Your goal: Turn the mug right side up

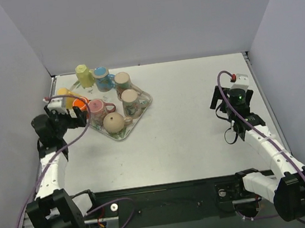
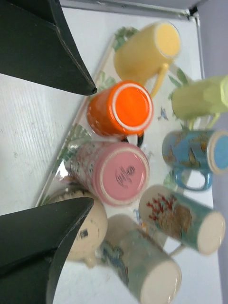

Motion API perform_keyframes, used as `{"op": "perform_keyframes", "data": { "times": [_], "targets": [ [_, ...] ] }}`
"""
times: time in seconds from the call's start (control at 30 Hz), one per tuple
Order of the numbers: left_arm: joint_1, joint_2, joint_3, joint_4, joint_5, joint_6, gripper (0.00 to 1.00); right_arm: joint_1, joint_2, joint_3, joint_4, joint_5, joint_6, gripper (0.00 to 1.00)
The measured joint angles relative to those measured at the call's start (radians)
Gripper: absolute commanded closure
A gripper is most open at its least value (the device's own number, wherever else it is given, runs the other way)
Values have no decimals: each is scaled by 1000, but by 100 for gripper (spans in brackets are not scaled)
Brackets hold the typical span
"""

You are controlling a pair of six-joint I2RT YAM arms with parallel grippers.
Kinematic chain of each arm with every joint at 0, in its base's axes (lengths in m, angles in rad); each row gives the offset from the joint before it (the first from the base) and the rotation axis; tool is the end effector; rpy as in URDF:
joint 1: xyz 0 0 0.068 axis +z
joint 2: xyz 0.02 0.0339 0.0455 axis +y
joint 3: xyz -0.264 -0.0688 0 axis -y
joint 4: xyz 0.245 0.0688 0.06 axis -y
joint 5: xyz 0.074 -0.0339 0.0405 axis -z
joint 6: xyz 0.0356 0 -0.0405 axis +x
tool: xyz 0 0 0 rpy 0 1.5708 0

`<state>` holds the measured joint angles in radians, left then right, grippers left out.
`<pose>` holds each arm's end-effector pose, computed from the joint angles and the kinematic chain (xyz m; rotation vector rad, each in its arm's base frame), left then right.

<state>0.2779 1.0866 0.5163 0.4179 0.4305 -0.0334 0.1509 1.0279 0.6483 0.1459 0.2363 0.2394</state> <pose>0.2357 0.0518 0.2492 0.0511 1.7121 -0.1892 0.2376 0.0277 0.2793 0.2469 1.7813 0.0658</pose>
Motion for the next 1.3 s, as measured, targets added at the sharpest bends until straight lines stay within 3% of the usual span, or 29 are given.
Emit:
{"op": "perform_keyframes", "data": {
  "times": [0.13,0.2,0.33,0.47,0.67,0.83,1.13,1.3],
  "targets": [
    [-59,60,335,-433,175,200,6,2,3,15,-34,-23,0,4],
    [-206,102,492,-602,174,322,6,2,0,15,-39,-47,-4,4],
    [-486,227,645,-776,203,536,14,5,-35,6,-31,-103,-31,4],
    [-577,463,757,-919,162,722,25,9,-112,-35,-6,-136,-62,4],
    [-660,676,829,-1037,21,879,26,9,-153,-45,10,-138,-88,4],
    [-717,690,843,-1074,-68,955,28,9,-153,-47,14,-137,-94,4],
    [-710,711,850,-1081,-183,1026,28,9,-138,-47,19,-138,-95,4],
    [-703,715,847,-1069,-197,1036,33,9,-137,-47,19,-137,-95,4]
  ]
}}
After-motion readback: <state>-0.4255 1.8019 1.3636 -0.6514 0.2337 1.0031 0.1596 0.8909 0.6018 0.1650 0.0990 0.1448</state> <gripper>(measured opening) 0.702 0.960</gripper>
